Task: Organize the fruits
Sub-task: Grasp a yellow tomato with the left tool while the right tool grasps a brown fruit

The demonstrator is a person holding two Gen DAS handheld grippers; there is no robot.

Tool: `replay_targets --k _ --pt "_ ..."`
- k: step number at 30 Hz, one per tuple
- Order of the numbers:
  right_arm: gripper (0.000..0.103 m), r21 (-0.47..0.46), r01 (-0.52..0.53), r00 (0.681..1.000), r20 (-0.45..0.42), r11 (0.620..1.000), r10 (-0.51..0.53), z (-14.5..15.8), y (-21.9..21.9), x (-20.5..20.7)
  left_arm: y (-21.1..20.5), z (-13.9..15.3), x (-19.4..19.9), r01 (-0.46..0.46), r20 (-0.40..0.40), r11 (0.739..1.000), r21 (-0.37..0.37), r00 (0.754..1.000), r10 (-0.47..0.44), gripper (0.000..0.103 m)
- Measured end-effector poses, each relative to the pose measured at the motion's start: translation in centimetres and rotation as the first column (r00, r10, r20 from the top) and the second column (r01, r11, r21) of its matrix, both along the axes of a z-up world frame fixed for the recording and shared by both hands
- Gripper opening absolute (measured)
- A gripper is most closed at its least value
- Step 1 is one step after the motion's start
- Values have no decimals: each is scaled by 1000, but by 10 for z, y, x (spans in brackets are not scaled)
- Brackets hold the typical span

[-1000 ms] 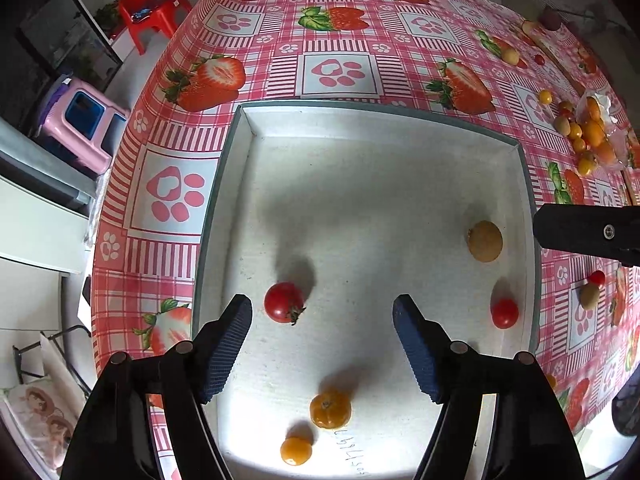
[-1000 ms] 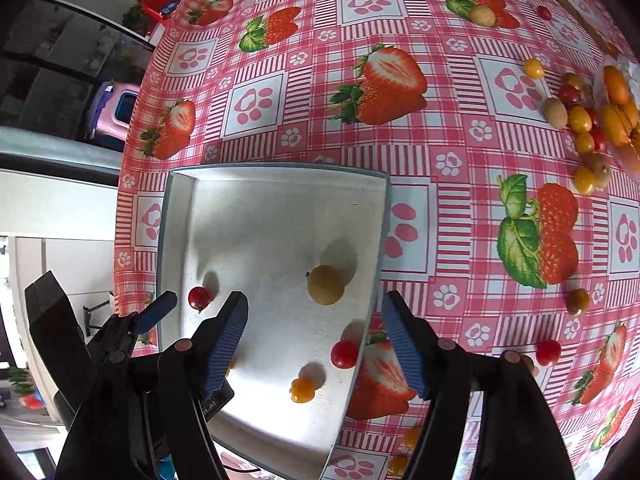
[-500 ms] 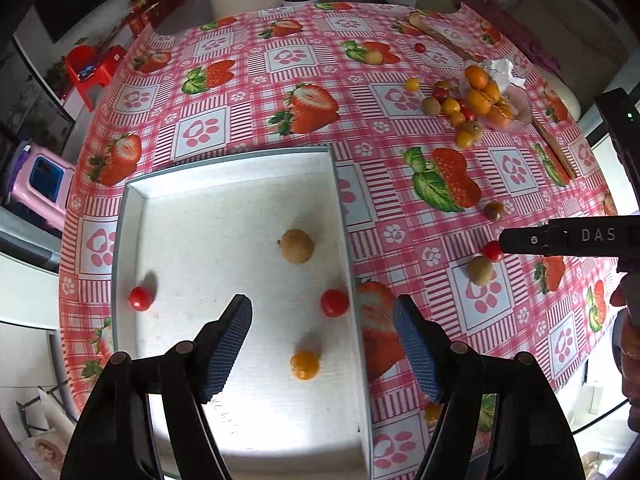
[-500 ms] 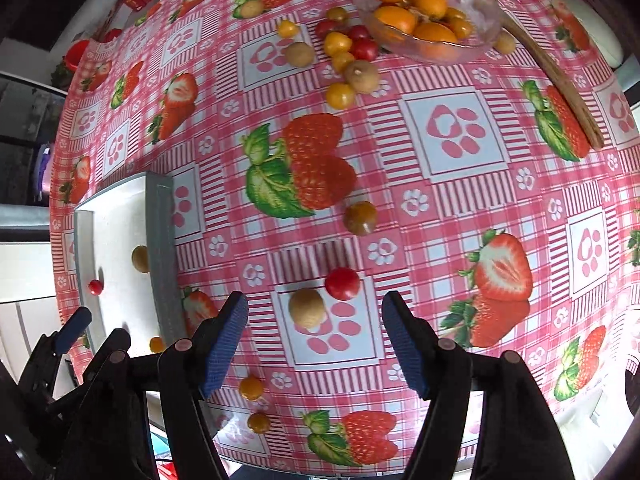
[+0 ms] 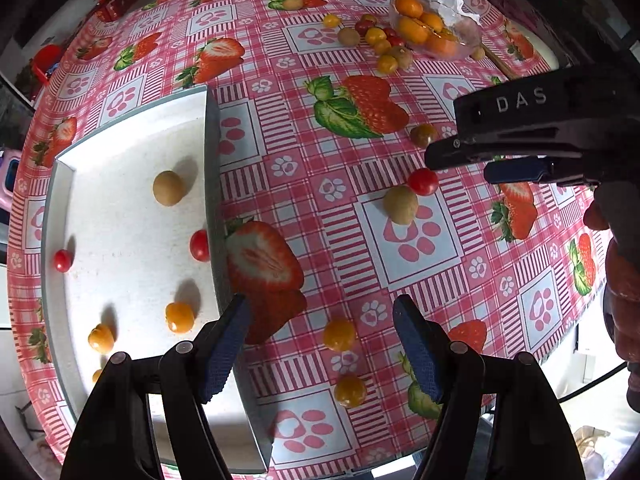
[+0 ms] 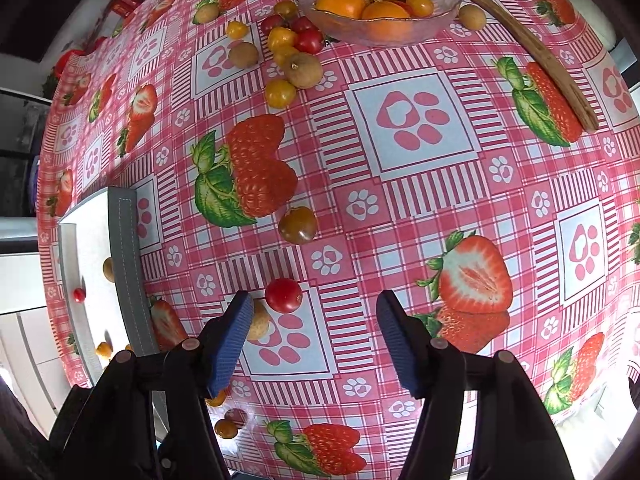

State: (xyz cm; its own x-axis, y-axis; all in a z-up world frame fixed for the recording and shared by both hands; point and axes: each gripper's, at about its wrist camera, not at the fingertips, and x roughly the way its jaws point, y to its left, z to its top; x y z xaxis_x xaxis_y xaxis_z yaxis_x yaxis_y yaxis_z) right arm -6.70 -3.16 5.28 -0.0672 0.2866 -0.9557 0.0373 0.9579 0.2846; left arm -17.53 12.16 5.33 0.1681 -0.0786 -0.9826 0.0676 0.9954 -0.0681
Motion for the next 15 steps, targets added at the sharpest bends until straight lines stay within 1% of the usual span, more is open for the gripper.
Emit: replay_targets --k 5,11,13,15 --pt "64 -13 -24 1000 18 1000 24 -6 7 8 -3 -22 -8 -46 -59 999 22 997 47 74" --pt "59 -32 -52 998 41 998 54 -12 19 22 -3 -36 -11 -92 -92 995 35 991 95 73" --pt "54 -37 -63 997 44 997 64 -15 25 25 -3 -39 -12 -102 -99 994 34 990 105 73" --pt "45 -42 -72 996 44 996 74 -17 30 28 -4 -40 -13 -104 -96 994 45 990 108 70"
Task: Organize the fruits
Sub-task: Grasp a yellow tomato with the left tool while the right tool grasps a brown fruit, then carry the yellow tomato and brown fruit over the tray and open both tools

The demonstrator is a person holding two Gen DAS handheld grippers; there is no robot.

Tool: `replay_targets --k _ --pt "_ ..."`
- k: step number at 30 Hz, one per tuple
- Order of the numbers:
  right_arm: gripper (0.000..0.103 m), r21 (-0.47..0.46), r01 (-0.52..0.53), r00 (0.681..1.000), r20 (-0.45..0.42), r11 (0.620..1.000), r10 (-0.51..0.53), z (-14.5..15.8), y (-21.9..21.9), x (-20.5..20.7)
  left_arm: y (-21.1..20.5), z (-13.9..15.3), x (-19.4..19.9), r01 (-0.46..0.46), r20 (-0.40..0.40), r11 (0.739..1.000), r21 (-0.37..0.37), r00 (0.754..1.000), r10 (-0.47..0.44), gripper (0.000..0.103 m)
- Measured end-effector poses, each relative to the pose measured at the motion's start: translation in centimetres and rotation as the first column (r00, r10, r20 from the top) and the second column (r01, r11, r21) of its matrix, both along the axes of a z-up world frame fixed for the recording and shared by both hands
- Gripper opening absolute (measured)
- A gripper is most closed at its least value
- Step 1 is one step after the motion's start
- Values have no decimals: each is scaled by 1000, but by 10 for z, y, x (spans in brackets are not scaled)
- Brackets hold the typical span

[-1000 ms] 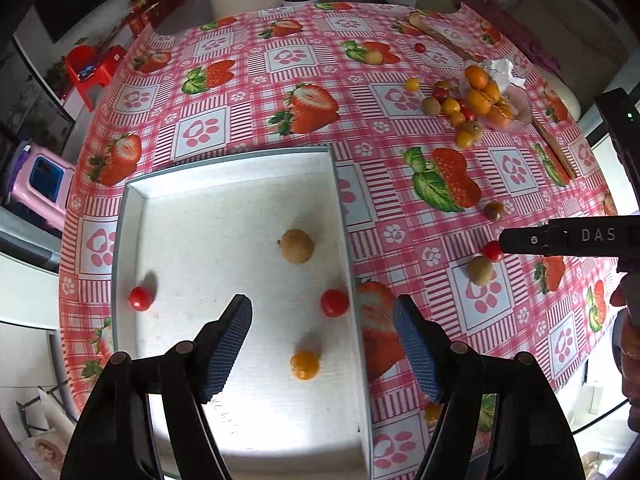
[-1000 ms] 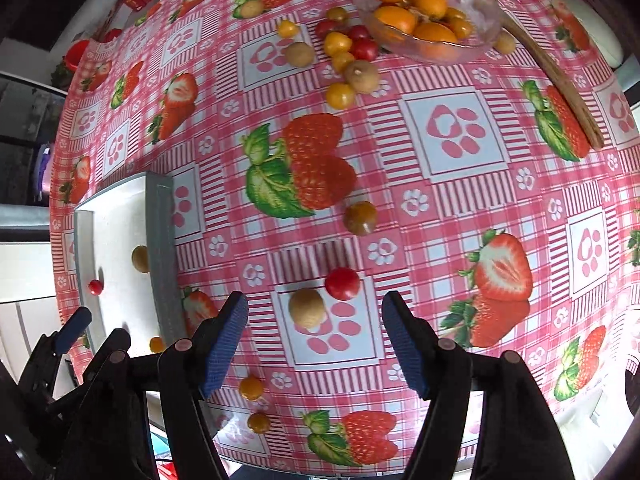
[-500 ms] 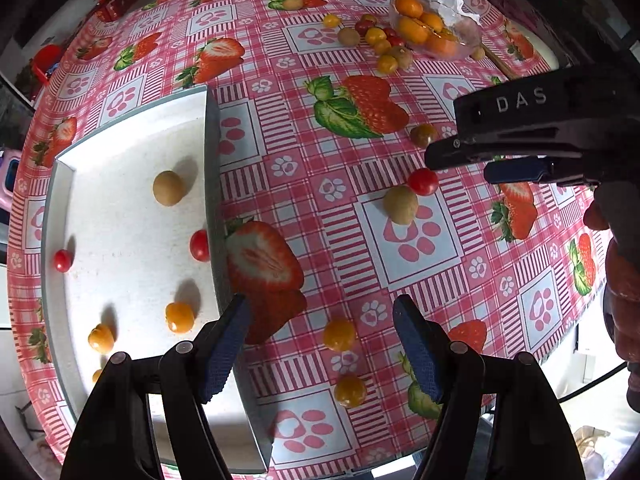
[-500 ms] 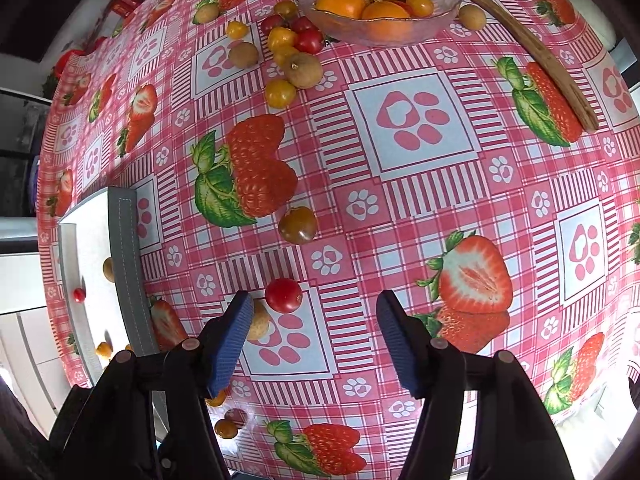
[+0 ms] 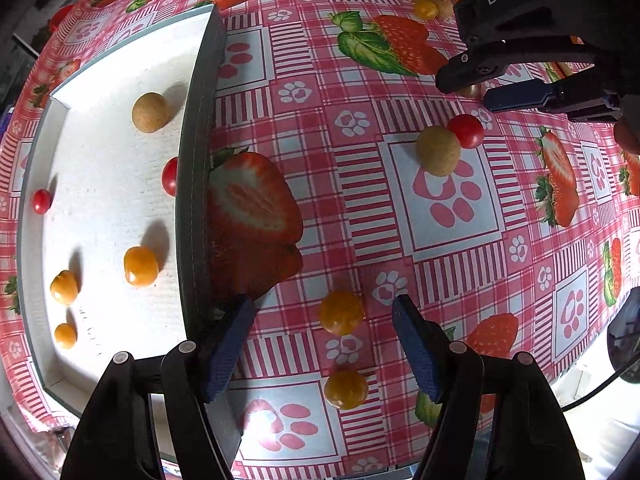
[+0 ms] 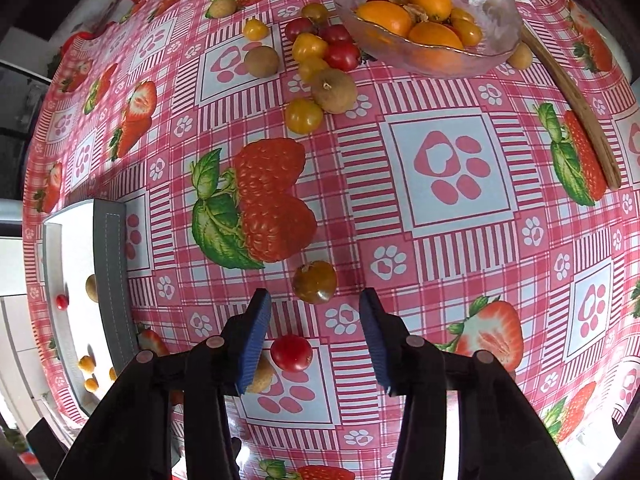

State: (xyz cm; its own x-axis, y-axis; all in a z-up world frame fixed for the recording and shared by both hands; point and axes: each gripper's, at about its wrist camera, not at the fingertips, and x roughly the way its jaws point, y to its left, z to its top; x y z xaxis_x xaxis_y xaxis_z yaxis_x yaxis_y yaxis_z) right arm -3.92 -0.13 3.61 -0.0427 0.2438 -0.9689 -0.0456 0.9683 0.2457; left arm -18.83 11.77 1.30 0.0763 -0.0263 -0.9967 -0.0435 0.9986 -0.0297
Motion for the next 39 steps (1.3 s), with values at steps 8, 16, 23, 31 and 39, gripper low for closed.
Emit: replay_targets --k 8,16,23,31,39 --pt "24 -12 -17 999 29 1000 18 -1 10 5 -4 6 4 35 29 999 5 999 -35 26" --pt "24 7 15 1000 13 1000 -15 6 -12 -12 8 13 8 2 13 994 -111 1000 0 22" --pt "24 40 70 997 -13 997 -70 15 -37 -31 25 33 0 0 19 983 -185 1000 3 22" --pt "24 58 82 997 -21 995 -81 28 -42 -48 39 49 -5 6 45 979 -204 999 3 22" --pt "24 62 69 997 -29 996 -67 38 -30 -61 50 66 1 2 94 976 -217 995 18 22"
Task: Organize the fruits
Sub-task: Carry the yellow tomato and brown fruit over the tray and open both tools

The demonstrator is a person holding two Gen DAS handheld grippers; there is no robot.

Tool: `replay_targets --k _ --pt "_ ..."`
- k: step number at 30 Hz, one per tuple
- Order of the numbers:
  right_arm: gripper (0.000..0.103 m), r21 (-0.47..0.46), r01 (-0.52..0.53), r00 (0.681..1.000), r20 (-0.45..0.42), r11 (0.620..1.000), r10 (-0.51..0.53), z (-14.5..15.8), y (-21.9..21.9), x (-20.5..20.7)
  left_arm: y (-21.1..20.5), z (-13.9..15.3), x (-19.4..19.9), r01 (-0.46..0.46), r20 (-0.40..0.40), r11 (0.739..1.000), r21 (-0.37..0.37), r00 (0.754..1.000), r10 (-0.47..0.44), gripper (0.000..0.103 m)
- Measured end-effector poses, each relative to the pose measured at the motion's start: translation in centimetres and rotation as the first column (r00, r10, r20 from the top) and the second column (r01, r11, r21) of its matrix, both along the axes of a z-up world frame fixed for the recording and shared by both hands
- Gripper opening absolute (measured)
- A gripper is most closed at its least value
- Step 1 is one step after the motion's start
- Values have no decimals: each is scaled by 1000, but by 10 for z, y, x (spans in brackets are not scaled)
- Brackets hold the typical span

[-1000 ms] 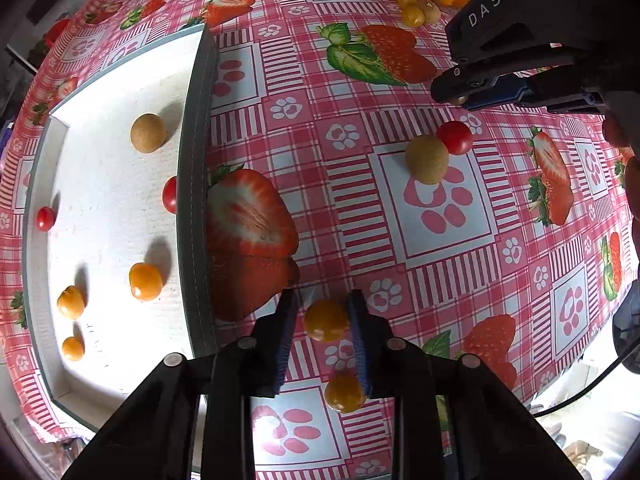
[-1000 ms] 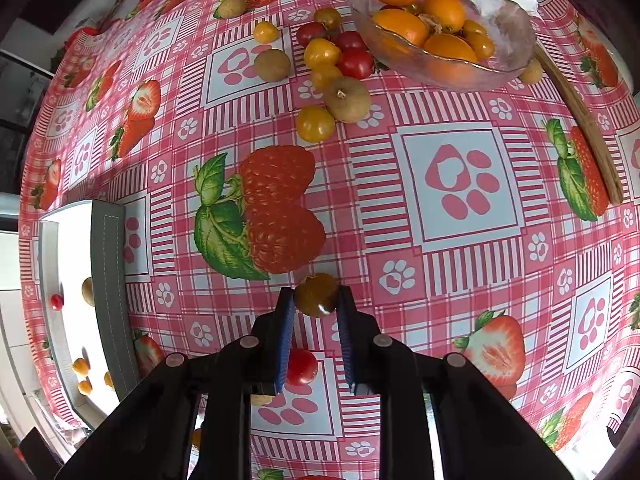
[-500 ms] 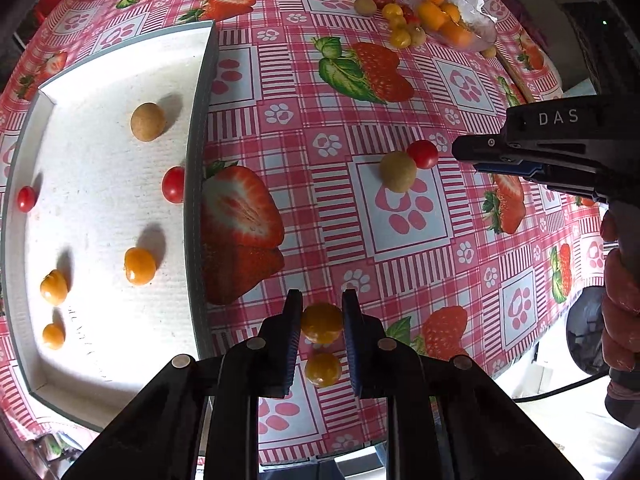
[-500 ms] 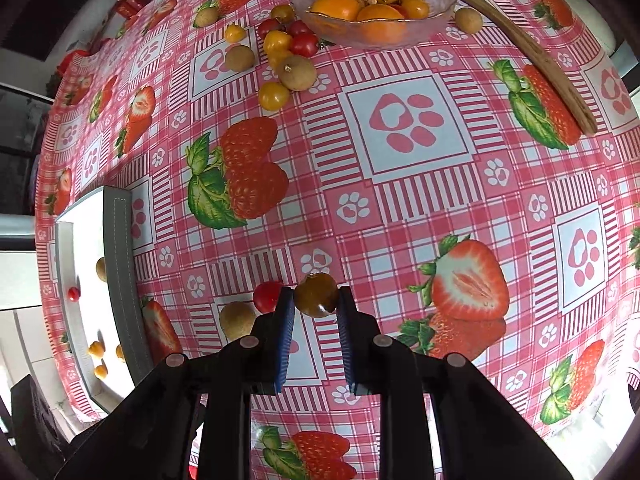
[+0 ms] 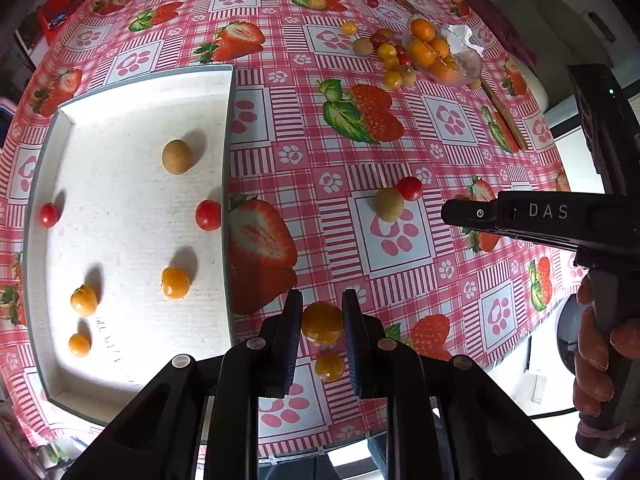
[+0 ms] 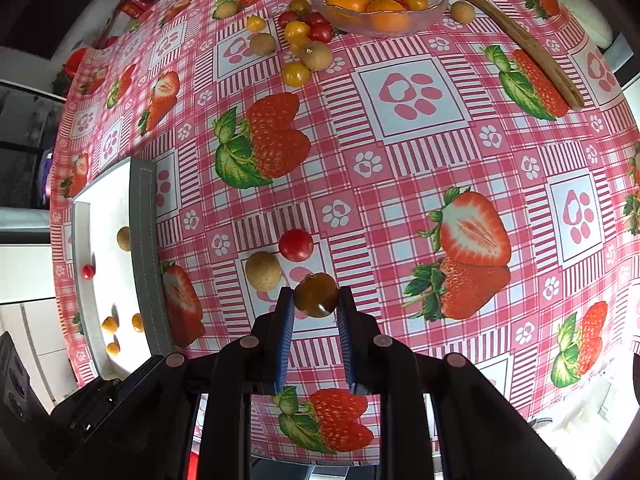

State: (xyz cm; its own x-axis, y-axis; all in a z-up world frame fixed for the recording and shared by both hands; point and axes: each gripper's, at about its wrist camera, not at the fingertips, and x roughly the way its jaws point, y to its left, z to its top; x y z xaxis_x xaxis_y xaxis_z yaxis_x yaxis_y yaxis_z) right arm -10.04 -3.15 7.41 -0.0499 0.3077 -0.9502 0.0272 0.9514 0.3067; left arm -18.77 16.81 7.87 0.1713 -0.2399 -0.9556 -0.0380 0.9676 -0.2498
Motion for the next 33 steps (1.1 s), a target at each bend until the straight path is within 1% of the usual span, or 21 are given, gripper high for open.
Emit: replay_targets --k 4,8,15,21,26,30,33 --pt "23 3 -18 1000 -4 1000 18 3 13 -6 8 4 2 -20 18 1000 2 1000 20 22" --pt "23 9 -46 999 -1 999 46 8 30 -10 24 7 0 -49 32 999 6 998 49 22" --pt "23 20 -111 994 19 994 111 18 68 -7 65 5 -6 -129 43 991 33 991 128 22" --pt "23 28 -180 983 35 983 179 24 109 -2 112 1 -6 -224 57 972 68 974 221 22" --pt "23 41 -235 972 39 971 233 26 146 0 150 -9 -5 -302 54 948 97 953 298 22" --pt "23 63 -265 964 28 962 264 24 172 -2 172 -20 -4 -339 46 933 123 941 336 22" --pt "23 67 -295 956 20 953 294 20 190 -3 181 -27 -1 -346 42 927 145 938 344 22"
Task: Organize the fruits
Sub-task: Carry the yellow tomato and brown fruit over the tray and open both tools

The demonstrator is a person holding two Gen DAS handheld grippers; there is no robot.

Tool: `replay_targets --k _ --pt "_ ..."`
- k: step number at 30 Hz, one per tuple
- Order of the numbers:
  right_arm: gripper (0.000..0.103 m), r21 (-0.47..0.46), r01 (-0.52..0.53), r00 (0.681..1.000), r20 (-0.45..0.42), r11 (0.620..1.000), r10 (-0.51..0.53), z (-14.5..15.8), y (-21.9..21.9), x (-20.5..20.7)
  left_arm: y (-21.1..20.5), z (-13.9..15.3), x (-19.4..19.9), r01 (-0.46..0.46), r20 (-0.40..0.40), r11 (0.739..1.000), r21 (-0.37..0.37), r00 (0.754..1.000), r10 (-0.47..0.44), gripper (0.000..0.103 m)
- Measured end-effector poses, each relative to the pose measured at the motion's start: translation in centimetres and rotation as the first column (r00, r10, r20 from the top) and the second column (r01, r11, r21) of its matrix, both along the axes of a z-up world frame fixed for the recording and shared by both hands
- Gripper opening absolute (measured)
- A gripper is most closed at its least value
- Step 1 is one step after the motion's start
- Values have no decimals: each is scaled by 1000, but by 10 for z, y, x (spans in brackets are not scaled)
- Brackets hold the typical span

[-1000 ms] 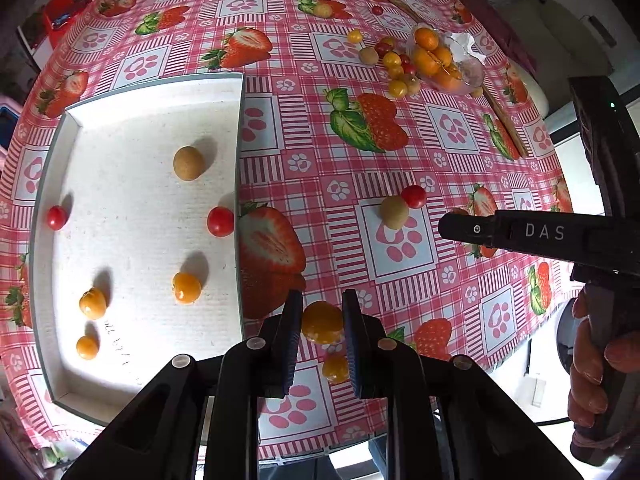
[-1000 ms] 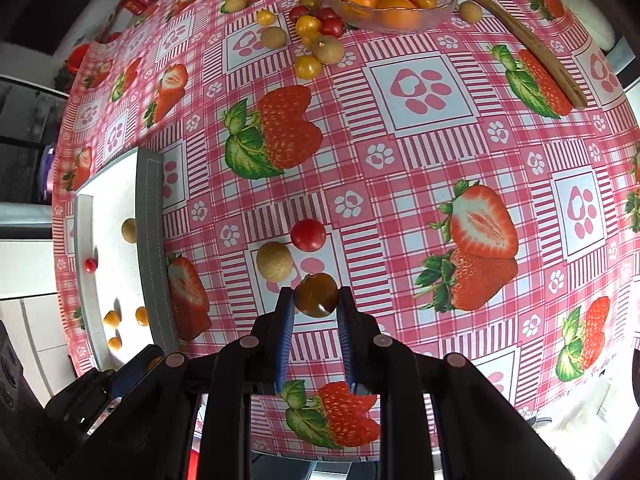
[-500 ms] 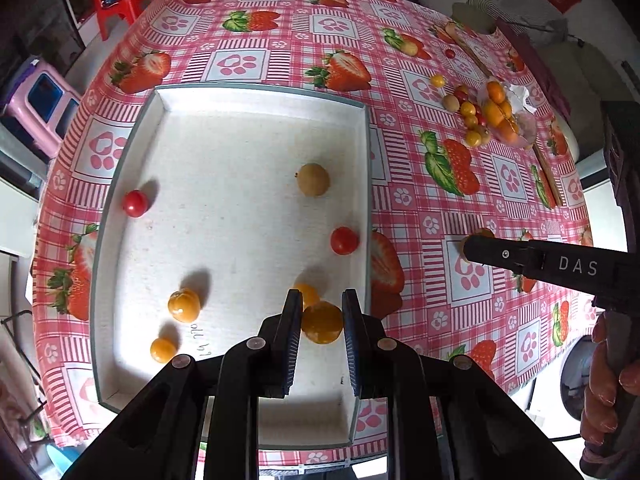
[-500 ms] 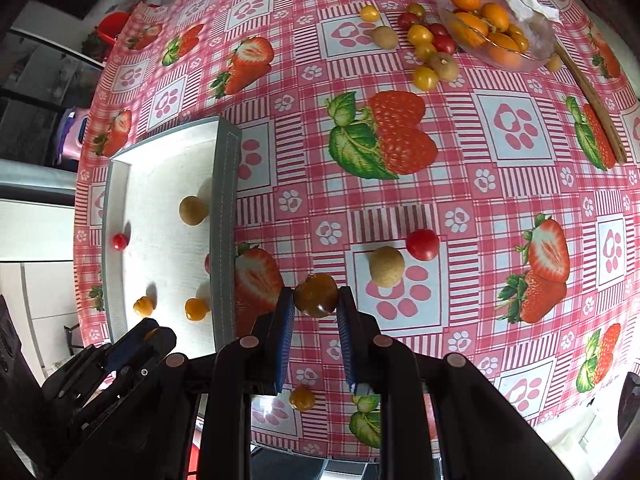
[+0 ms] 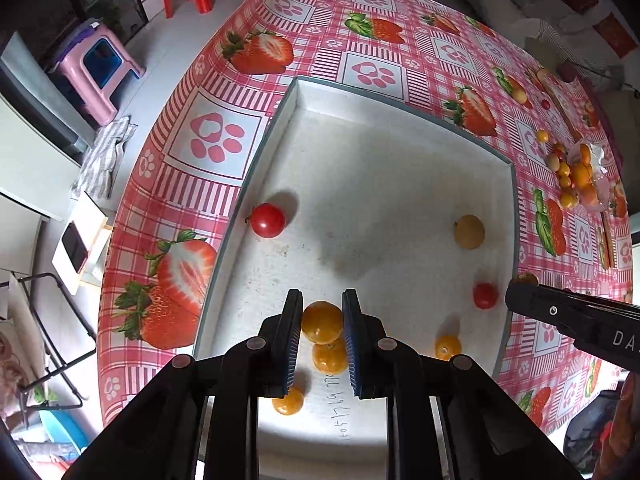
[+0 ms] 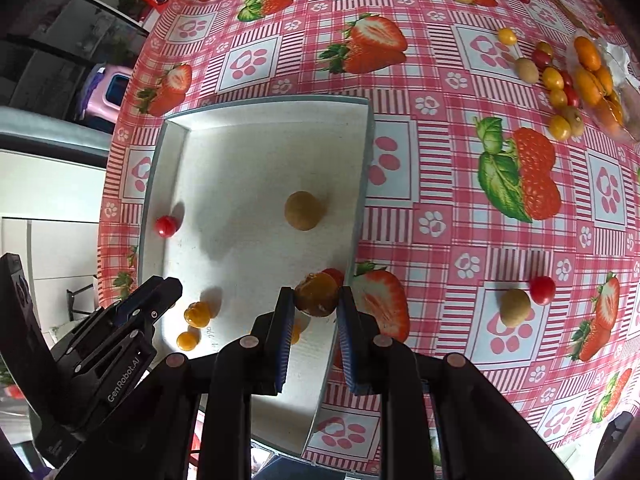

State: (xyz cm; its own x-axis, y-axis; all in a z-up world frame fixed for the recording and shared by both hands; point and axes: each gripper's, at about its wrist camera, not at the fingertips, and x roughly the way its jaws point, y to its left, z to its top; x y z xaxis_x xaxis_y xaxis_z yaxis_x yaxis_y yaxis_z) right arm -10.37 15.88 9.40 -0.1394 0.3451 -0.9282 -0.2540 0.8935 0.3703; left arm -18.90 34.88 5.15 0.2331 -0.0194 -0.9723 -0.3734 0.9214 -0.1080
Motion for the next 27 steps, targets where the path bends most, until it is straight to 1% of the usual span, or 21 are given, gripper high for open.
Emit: replay_targets --k 4,10,16,19,20,21,22,23,24,26,27 --pt "23 0 -29 999 -20 1000 29 -11 17 0 5 -9 3 9 -14 1000 29 1000 -8 22" --pt "23 -23 -59 998 -37 998 58 -30 35 4 9 -23 5 18 -41 999 39 999 -16 22" --pt "25 -53 -77 996 -50 996 75 -45 41 4 8 -28 3 31 -58 999 43 998 -28 22" --pt "25 -60 -86 996 -36 995 84 -46 43 4 5 -29 4 51 -64 997 60 997 -48 23" --pt "25 -60 -90 996 -35 994 88 -45 47 3 4 -30 5 56 -66 996 70 997 -51 30" --pt "28 -56 -94 995 -36 994 92 -46 48 4 3 -30 6 59 -68 995 79 996 -53 51" --pt "33 -47 -97 995 -41 994 95 -46 49 5 1 -29 6 57 -64 995 85 997 -52 61" --pt "37 -37 -98 994 -48 995 96 -46 51 6 1 -28 6 57 -49 995 80 997 -53 63" --pt "48 -37 -97 994 -49 995 95 -45 54 7 0 -27 6 61 -49 995 84 997 -57 63" --pt "55 -19 -87 995 -45 996 86 -39 53 8 -3 -26 6 69 -61 992 101 996 -63 63" --pt "60 -16 -82 996 -38 997 81 -35 52 9 -3 -26 6 68 -64 993 98 996 -62 63"
